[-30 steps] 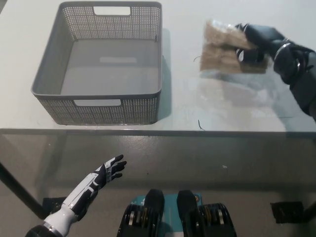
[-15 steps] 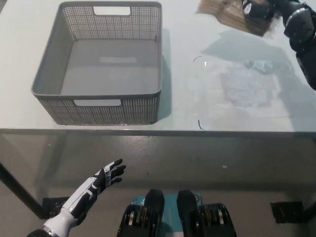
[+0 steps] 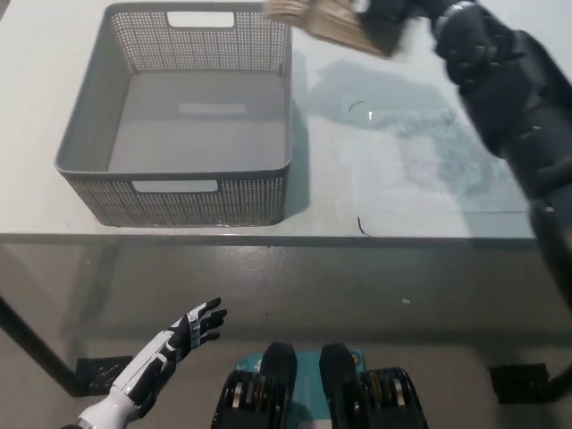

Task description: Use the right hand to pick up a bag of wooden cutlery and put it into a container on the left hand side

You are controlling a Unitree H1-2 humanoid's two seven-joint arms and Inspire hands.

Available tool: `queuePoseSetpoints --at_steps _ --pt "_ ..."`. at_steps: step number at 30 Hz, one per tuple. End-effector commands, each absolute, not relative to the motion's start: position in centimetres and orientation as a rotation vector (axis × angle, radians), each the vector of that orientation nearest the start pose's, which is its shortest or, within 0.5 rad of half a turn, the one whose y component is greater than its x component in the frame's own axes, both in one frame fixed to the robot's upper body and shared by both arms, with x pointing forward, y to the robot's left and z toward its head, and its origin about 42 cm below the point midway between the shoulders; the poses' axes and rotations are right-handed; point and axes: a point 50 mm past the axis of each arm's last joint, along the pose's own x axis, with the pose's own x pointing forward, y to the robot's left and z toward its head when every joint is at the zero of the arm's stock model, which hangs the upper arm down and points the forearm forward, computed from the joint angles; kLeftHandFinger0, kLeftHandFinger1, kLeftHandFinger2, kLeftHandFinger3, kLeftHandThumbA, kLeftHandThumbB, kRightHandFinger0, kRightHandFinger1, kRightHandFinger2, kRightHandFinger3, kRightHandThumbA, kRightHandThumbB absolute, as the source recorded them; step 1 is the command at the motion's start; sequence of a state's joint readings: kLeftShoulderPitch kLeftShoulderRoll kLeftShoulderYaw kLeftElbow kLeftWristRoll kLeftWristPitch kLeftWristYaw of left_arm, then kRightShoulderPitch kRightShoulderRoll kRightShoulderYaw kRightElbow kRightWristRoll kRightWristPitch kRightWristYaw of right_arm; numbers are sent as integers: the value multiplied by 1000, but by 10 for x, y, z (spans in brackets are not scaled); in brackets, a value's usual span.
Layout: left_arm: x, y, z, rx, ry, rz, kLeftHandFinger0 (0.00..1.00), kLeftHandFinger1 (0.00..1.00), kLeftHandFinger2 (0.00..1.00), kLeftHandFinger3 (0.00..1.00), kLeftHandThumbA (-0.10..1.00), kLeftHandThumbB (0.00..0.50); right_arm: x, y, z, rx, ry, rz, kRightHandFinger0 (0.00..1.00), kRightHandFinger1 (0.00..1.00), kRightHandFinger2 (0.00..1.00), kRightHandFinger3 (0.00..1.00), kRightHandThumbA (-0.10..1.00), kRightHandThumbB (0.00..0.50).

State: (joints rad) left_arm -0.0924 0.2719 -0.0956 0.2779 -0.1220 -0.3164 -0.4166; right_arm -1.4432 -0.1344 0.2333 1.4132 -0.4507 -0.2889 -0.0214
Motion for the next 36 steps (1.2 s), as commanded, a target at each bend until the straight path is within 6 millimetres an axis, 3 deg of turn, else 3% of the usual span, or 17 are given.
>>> queuePoseSetpoints --at_steps 1,6,8,14,16,20,22,26,33,34,35,36 --pt "304 269 78 180 -129 -501 1000 1000 1000 1000 1000 449 588 -76 476 -808 -596 279 0 404 876 864 -100 141" --pt "302 269 77 184 -129 -513 1000 1000 1000 1000 1000 439 581 -51 468 -821 -623 310 0 373 829 822 -100 150" --pt "302 270 77 191 -124 -512 1000 1000 1000 1000 1000 449 579 -43 467 -830 -624 326 7 429 862 848 -100 147" --pt "303 269 79 182 -115 -521 1000 1000 1000 1000 1000 458 576 -24 461 -826 -583 336 0 446 869 866 -100 152" --pt "302 270 79 185 -121 -519 1000 1000 1000 1000 1000 454 575 -17 450 -832 -548 343 0 423 850 828 -100 155" --pt "302 268 79 186 -126 -519 1000 1000 1000 1000 1000 457 572 -6 435 -873 -511 361 0 471 886 866 -100 148" --pt "303 267 81 192 -127 -522 1000 1000 1000 1000 1000 458 570 -2 427 -870 -496 382 8 488 882 836 -100 163" --pt "305 266 84 197 -128 -533 1000 1000 1000 1000 1000 461 566 9 408 -912 -470 394 0 447 862 809 -100 186" --pt "307 262 87 217 -126 -543 1000 1000 1000 1000 1000 472 556 27 371 -927 -411 428 0 430 841 798 -100 172" --pt "307 262 87 217 -129 -543 1000 1000 1000 1000 1000 466 556 28 370 -929 -408 431 43 444 808 767 -100 243" --pt "307 263 88 225 -134 -549 1000 1000 1000 1000 1000 459 553 33 359 -934 -382 450 2 430 834 802 -100 181" --pt "306 263 88 232 -134 -556 1000 1000 1000 1000 1000 460 551 35 352 -946 -371 457 0 439 869 851 -100 178"
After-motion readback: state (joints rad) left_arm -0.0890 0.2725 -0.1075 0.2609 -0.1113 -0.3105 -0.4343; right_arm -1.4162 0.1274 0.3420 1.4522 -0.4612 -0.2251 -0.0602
